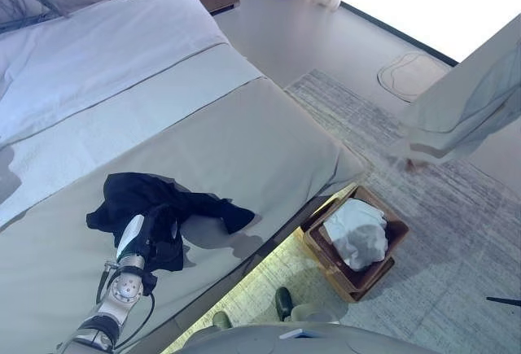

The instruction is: Pick up the clothes from the bed and place them into the basket

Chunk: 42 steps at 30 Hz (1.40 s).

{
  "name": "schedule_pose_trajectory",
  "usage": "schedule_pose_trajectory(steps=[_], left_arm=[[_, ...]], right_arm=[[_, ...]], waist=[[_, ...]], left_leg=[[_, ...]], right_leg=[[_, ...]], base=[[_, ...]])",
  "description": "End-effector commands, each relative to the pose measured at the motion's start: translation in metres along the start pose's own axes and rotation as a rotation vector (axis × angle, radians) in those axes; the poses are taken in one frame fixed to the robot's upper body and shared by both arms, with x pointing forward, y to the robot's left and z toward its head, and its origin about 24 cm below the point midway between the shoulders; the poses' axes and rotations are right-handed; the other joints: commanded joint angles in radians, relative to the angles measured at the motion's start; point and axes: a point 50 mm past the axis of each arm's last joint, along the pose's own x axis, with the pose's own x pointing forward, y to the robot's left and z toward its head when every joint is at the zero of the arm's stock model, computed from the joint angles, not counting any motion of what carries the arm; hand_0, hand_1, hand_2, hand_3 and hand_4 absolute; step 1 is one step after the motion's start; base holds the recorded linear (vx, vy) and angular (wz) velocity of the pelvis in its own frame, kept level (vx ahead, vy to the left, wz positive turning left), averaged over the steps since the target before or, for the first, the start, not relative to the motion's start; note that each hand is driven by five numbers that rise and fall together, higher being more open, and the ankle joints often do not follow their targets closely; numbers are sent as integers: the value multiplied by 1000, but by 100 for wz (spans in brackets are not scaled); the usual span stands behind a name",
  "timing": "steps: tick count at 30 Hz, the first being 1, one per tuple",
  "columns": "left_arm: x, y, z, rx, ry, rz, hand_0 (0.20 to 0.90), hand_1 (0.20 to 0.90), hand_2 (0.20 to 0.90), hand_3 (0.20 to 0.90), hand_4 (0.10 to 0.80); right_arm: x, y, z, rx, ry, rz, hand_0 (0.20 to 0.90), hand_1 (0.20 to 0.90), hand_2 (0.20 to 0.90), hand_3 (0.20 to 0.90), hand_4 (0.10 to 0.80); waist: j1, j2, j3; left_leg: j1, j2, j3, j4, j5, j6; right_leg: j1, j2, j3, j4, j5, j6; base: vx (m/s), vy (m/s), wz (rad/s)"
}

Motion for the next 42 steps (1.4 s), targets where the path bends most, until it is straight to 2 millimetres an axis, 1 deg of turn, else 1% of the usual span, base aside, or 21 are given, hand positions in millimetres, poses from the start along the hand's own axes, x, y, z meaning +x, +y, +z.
schedule_pose_trajectory(steps=[1,3,6,10,12,13,15,16,17,20,22,27,29,33,35,36,37,38,41,42], left_arm=[[8,27,11,48,-102,55,900,900,900,900,800],[9,28,12,49,-101,53,900,900,900,900,800],[10,27,13,45,-98,53,900,900,900,900,800],[12,27,15,49,-98,49,900,900,900,900,800],[12,28,14,47,-93,48,900,900,900,900,800],[13,28,15,45,-92,48,900,900,900,900,800],[13,27,16,53,-92,42,900,900,900,900,800],[14,27,16,51,-92,40,900,900,900,900,800],[14,26,17,47,-90,38,900,900,900,900,800],[16,25,18,46,-87,32,900,900,900,900,800],[16,24,19,45,-87,31,900,900,900,900,800],[18,27,22,37,-95,39,900,900,900,900,800],[20,28,25,35,-102,38,900,900,900,900,800],[20,25,27,36,-110,34,900,900,900,900,800],[21,24,28,35,-112,30,900,900,900,900,800],[22,24,31,37,-119,27,900,900,900,900,800],[23,24,33,36,-123,26,900,900,900,900,800],[24,23,34,36,-125,26,900,900,900,900,800],[24,20,35,36,-126,21,900,900,900,900,800],[23,20,35,37,-124,20,900,900,900,900,800]], right_arm=[[-6,-30,31,22,-190,-41,300,300,300,200,100],[-7,-26,26,-3,-178,3,300,300,300,200,100],[-8,-13,14,-38,-163,71,300,300,300,200,100],[-12,0,-1,-43,-142,139,300,300,300,200,100],[-15,9,-13,-50,-116,183,300,300,300,200,100],[-17,18,-22,-40,-96,207,300,300,300,200,100],[-21,26,-36,-26,-59,238,300,300,300,200,100],[-23,34,-44,-21,-44,257,300,300,300,200,100],[-28,46,-55,-14,-19,294,300,300,300,200,100],[-38,68,-75,-3,26,347,300,300,300,200,100],[-45,80,-87,8,57,379,300,300,300,200,100],[-60,104,-107,25,118,446,300,300,300,200,100],[-69,117,-120,25,158,483,300,300,300,200,100],[-82,133,-139,40,236,540,300,300,300,200,100],[-88,139,-147,12,266,560,300,300,300,200,100],[-95,144,-158,-6,324,570,300,300,300,200,100],[-98,147,-165,-28,358,577,300,300,300,200,100],[-101,149,-169,-44,379,582,300,300,300,200,100],[-115,155,-190,-73,492,606,300,300,300,200,100],[-117,155,-192,-74,507,610,300,300,300,200,100]], waist=[[-3,-29,-116],[-7,-27,-114],[-14,-24,-111],[-15,-24,-106],[-16,-24,-104],[-16,-22,-101],[-13,-23,-97],[-12,-21,-92],[-11,-16,-85],[-8,-9,-76],[-6,-4,-72],[-3,9,-64],[1,14,-59],[9,20,-53],[14,23,-49],[20,26,-44],[24,29,-42],[26,30,-40],[36,38,-33],[37,40,-32]], left_leg=[[-26,26,-79,48,-77,-42],[-27,27,-77,48,-76,-43],[-30,30,-70,49,-74,-43],[-31,33,-67,47,-73,-44],[-32,33,-68,47,-72,-46],[-32,35,-66,48,-72,-46],[-33,38,-64,53,-74,-47],[-36,39,-64,56,-74,-48],[-39,39,-65,60,-74,-48],[-37,39,-65,63,-76,-48],[-35,38,-66,63,-78,-49],[-34,34,-68,61,-78,-50],[-35,31,-71,58,-76,-50],[-34,31,-74,58,-76,-50],[-35,31,-77,59,-75,-51],[-38,31,-80,61,-74,-51],[-39,31,-83,61,-73,-52],[-40,31,-84,60,-73,-52],[-39,32,-90,56,-69,-54],[-39,32,-92,56,-69,-54]], right_leg=[[-37,-10,-40,76,-48,46],[-41,-9,-38,77,-46,47],[-48,-10,-39,78,-44,48],[-50,-7,-41,77,-44,48],[-52,-7,-44,76,-43,48],[-52,-6,-45,75,-44,47],[-52,-7,-47,76,-46,46],[-54,-7,-50,77,-47,45],[-56,-8,-53,80,-48,44],[-51,-10,-58,80,-51,42],[-48,-12,-62,80,-52,42],[-49,-18,-70,83,-53,44],[-48,-20,-74,82,-52,45],[-47,-23,-81,84,-53,45],[-47,-24,-85,87,-54,45],[-46,-26,-89,88,-55,45],[-46,-27,-92,88,-56,44],[-45,-27,-94,87,-56,44],[-42,-29,-103,85,-56,45],[-41,-30,-104,85,-56,44]], base=[[-16,-16,-15],[-9,-8,-3],[-25,-20,-4],[0,0,0],[-14,-25,-3],[-18,-34,-1],[-31,-33,0],[-56,-32,-1],[-59,-25,0],[-15,-5,0],[0,0,0],[-7,-6,1],[0,0,0],[-1,-8,0],[-5,-24,1],[-19,-49,4],[-20,-54,4],[-9,-41,4],[6,-31,5],[22,-34,11]])
